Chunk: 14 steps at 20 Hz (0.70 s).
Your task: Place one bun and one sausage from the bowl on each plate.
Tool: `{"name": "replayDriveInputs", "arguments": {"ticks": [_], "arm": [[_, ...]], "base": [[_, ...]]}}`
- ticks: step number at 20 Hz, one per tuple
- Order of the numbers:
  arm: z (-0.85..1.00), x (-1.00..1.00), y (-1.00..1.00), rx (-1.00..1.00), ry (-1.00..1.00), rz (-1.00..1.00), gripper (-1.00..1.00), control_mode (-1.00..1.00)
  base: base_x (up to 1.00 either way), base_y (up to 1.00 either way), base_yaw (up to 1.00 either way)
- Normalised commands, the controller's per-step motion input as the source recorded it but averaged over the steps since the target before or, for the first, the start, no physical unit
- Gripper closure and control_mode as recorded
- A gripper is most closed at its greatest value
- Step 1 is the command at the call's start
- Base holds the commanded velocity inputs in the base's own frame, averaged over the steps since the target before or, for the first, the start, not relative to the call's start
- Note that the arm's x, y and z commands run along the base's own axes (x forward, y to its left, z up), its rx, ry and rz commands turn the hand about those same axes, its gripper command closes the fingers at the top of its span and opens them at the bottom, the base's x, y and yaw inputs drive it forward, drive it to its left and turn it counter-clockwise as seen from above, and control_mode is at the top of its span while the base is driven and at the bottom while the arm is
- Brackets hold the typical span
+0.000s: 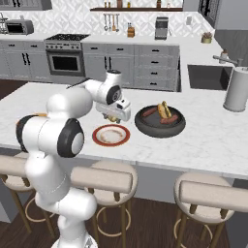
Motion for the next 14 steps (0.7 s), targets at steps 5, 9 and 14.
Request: {"name": "replayDriveInputs", "arguments": {"ticks": [5, 9, 14], "arm": [[-0.77, 0.4, 0.29, -0.04, 0.09, 0.13, 1.0, -1.0], [-0.43, 0.67, 0.0, -0.07, 0.0, 0.0, 1.0, -1.0], [-0.64, 0.4, 0.0, -0.15, -0.02, 0.0, -1.0, -1.0]], "base": [[0.0, 0.0, 0.0], [0.0, 0.0, 0.0], [0.0, 0.0, 0.0]]}}
